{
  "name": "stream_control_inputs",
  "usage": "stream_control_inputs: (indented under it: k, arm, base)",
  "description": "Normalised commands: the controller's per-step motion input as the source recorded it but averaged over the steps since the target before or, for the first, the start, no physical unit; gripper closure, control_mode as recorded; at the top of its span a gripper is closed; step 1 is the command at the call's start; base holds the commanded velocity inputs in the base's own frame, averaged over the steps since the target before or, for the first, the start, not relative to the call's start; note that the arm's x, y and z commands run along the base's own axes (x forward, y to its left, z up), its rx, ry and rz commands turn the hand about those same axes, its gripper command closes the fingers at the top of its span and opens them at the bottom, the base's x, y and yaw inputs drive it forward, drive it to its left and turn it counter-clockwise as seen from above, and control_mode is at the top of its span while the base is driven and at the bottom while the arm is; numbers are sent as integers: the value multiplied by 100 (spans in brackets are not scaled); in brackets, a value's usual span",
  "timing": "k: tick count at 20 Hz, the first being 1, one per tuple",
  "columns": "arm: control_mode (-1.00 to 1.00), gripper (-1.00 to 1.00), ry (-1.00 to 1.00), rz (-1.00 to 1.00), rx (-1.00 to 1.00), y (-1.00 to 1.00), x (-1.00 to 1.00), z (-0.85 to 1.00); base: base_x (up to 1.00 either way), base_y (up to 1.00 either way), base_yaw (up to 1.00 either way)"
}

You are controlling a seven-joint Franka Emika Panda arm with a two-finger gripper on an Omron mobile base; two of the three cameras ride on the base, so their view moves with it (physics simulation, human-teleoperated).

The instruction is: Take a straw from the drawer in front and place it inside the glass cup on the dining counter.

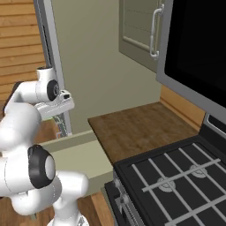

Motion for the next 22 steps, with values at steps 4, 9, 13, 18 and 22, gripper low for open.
stream_control_inputs:
  k: [4, 9, 13, 18, 22]
  arm:
    - [-100, 100, 0, -1, -1, -19, -53, 61]
    - [100, 100, 0, 0, 0, -7, -23, 15]
    - [100, 100, 0, 0, 0, 0, 0, 0]
    - [100, 100, 0, 0, 0, 0, 0, 0]
    - [100, 100, 0, 0, 0, 0, 0, 0]
  base:
    - [0, 0, 0]
    - [-53, -1, 0]
    - [-100, 31, 1]
    - [-89, 89, 29]
    - [-19, 93, 59]
